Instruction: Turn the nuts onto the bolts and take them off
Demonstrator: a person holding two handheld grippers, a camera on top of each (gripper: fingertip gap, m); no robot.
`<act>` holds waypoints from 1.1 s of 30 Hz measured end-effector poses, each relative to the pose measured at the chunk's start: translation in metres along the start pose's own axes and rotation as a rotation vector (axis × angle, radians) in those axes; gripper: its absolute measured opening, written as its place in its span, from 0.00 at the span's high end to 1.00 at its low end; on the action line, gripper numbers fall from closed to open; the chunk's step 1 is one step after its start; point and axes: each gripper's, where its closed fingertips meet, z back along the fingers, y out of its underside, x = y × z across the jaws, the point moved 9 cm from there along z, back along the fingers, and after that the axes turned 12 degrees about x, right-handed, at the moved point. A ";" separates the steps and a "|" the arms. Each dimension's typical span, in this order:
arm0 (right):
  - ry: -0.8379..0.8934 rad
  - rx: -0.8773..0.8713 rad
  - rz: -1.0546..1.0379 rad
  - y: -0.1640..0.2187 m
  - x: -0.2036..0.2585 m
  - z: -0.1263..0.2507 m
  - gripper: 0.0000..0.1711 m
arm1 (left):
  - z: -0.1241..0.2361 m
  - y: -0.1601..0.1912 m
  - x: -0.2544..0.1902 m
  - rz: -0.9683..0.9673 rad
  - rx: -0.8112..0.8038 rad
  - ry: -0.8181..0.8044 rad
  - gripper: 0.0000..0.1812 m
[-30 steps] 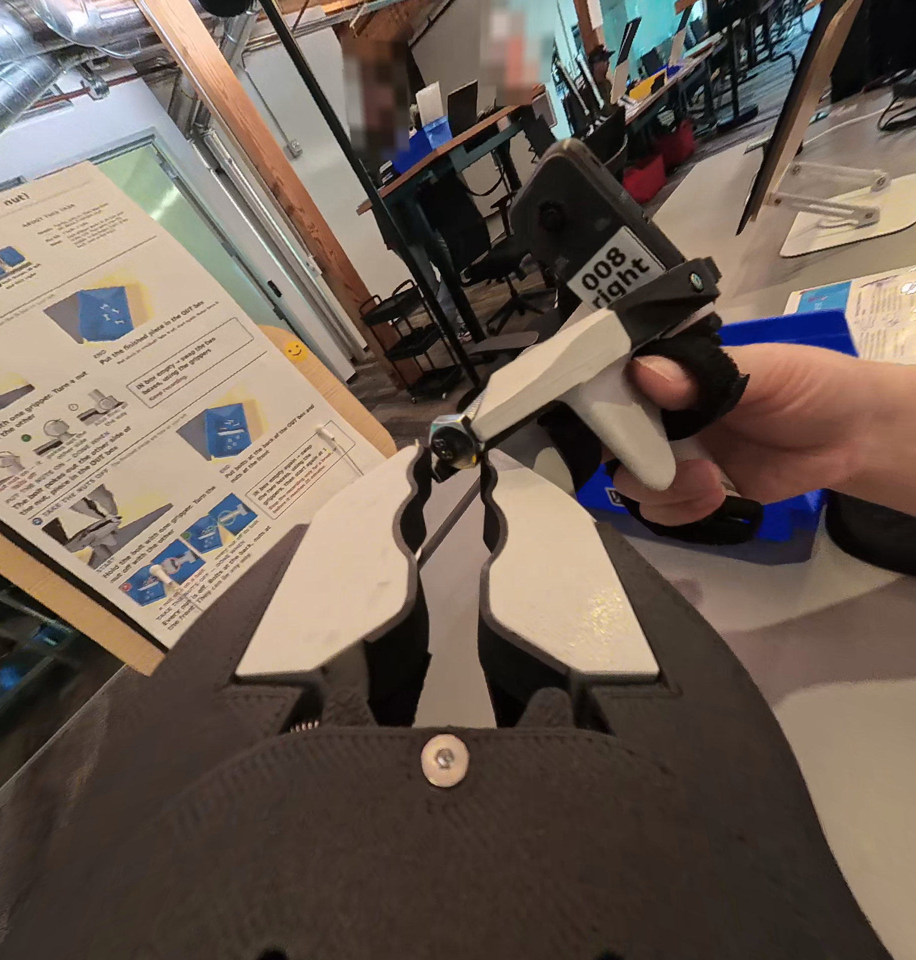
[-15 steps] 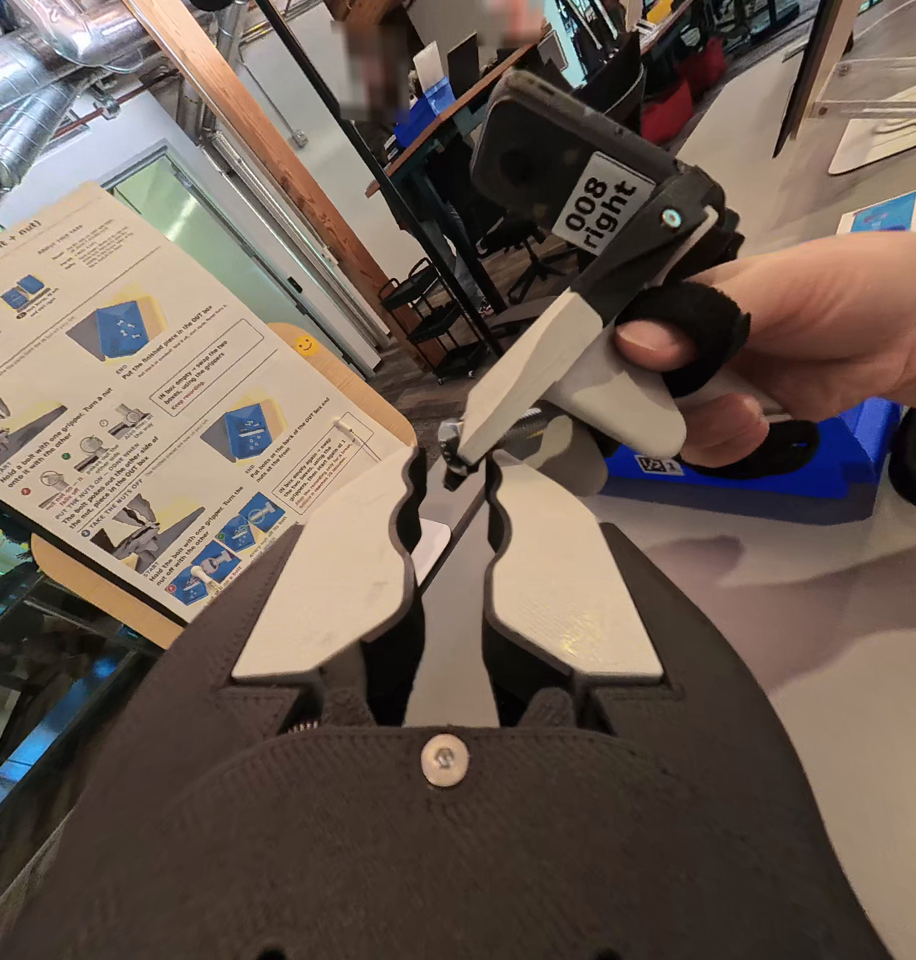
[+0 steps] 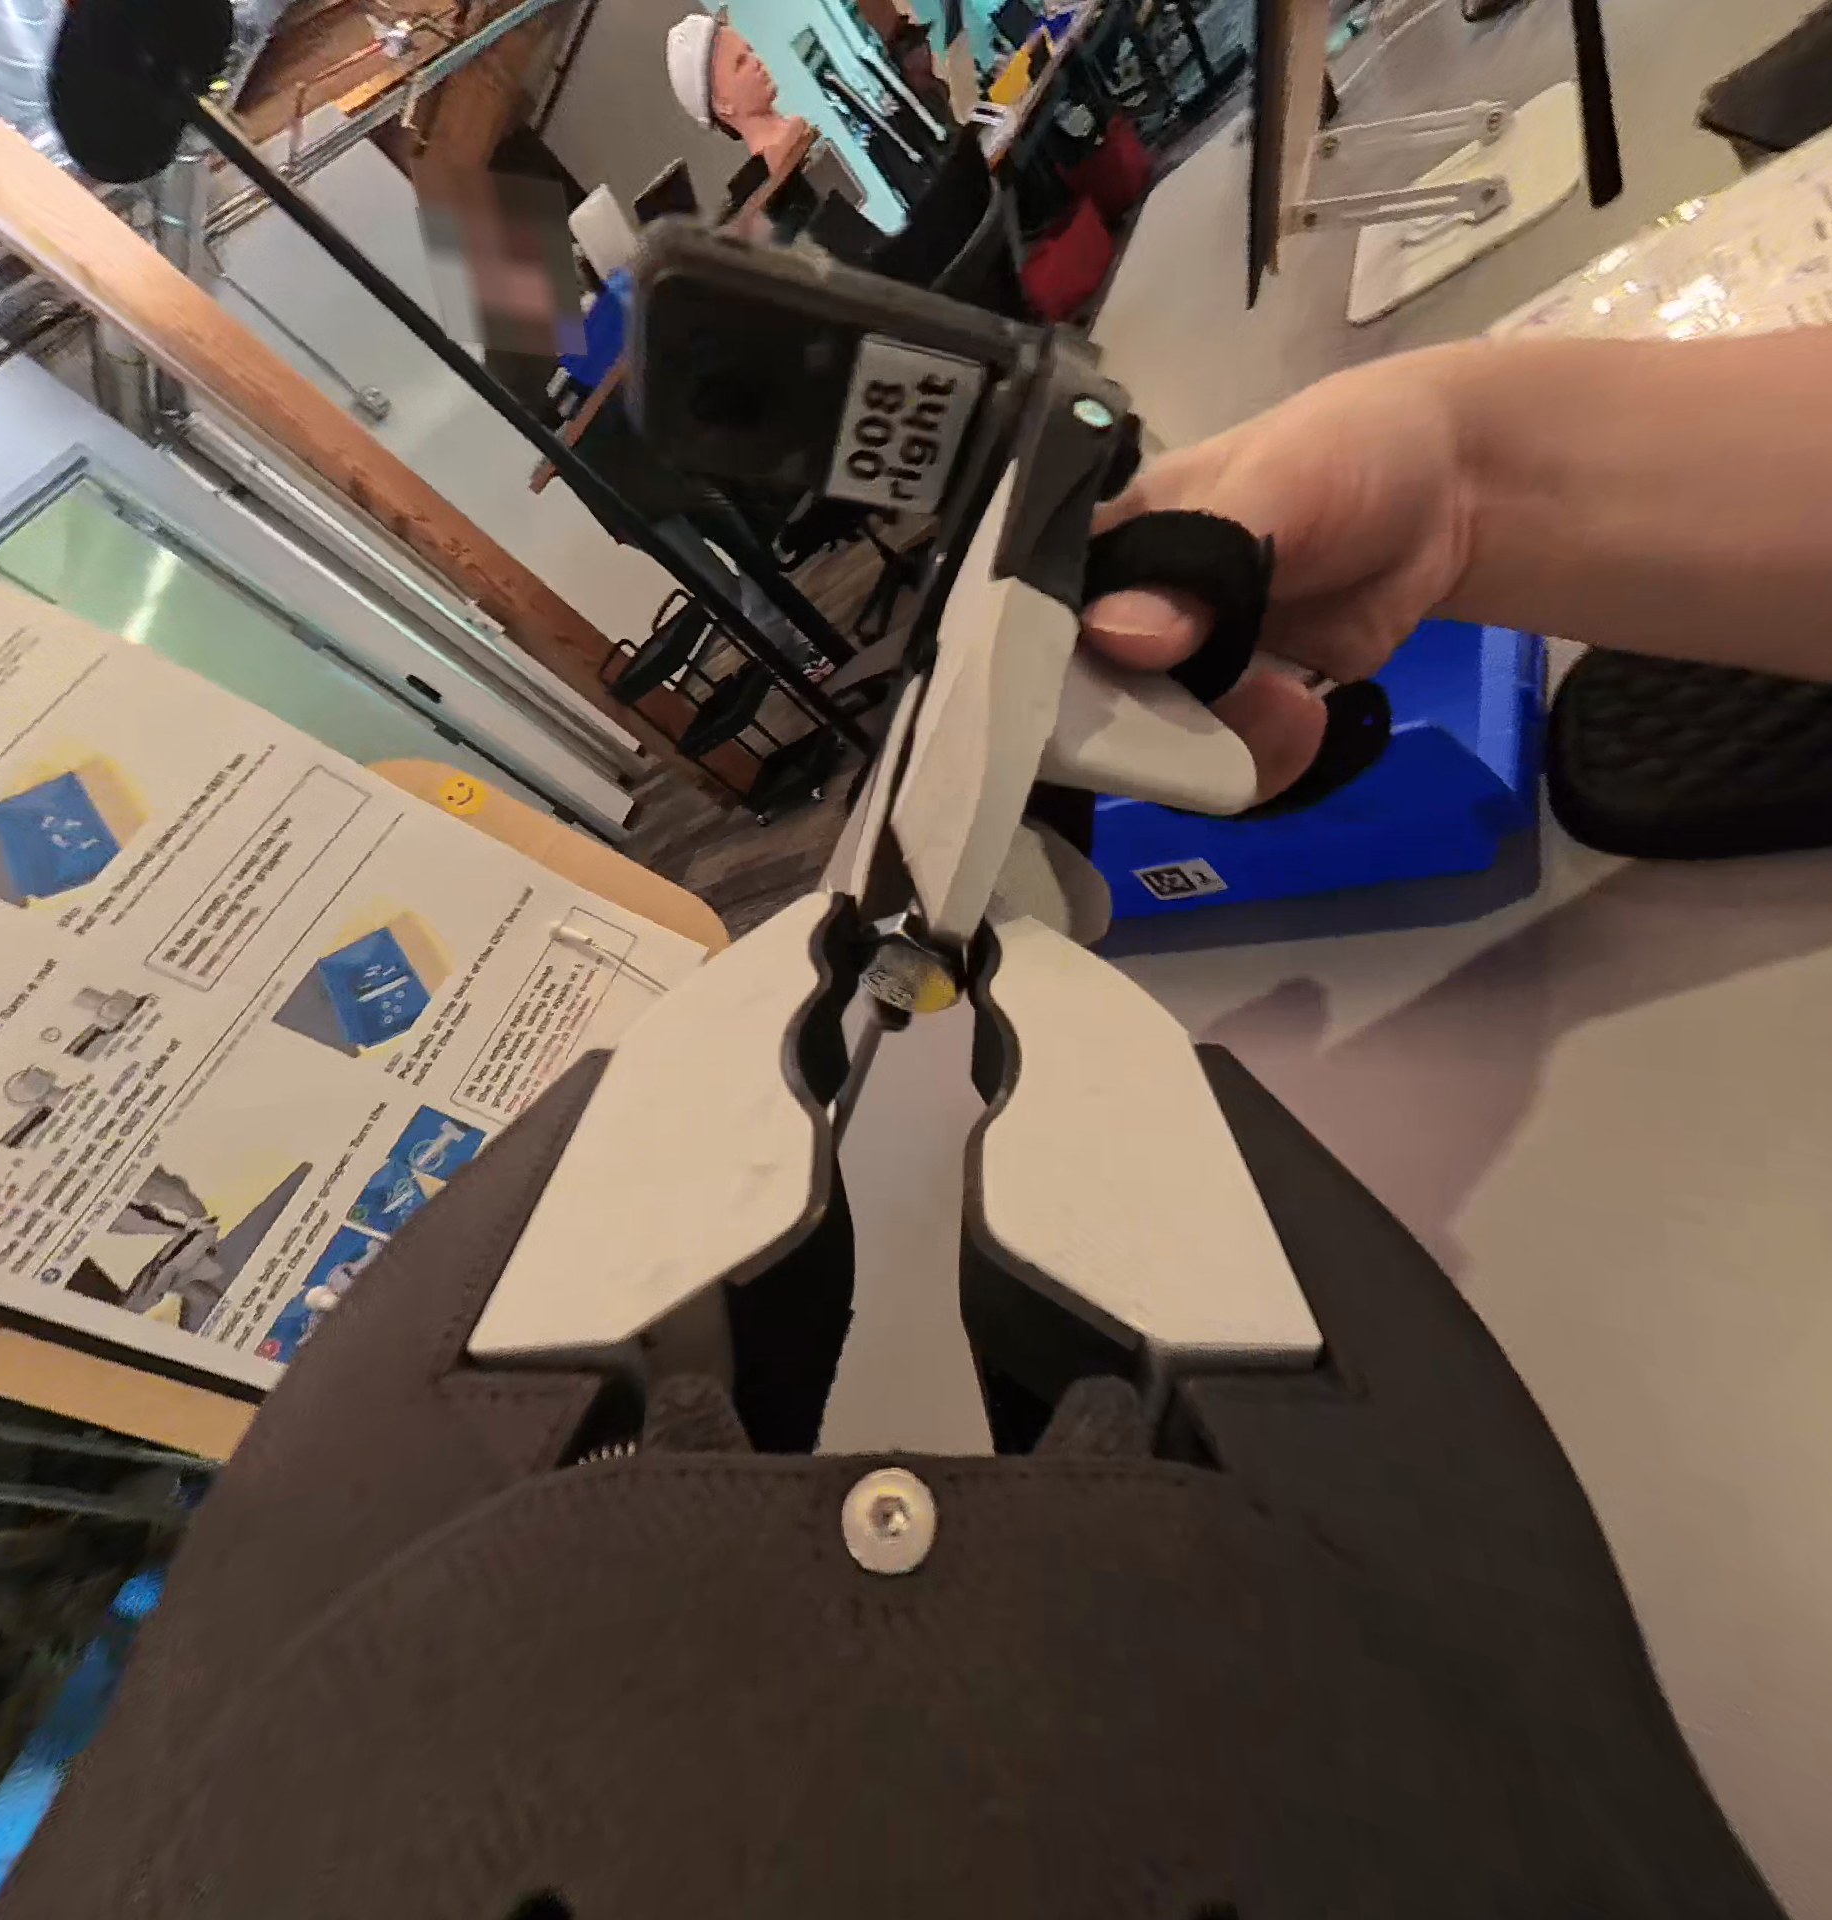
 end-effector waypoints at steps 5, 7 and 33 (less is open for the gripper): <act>0.165 -0.267 0.254 -0.012 0.007 0.027 0.79 | 0.008 0.002 0.019 0.164 -0.088 -0.069 0.89; 0.167 -0.293 0.295 -0.012 0.009 0.031 0.80 | 0.011 0.002 0.024 0.212 -0.127 -0.087 0.89; 0.704 0.208 0.129 -0.005 0.019 0.036 0.94 | -0.039 0.016 0.002 0.319 0.124 0.134 0.72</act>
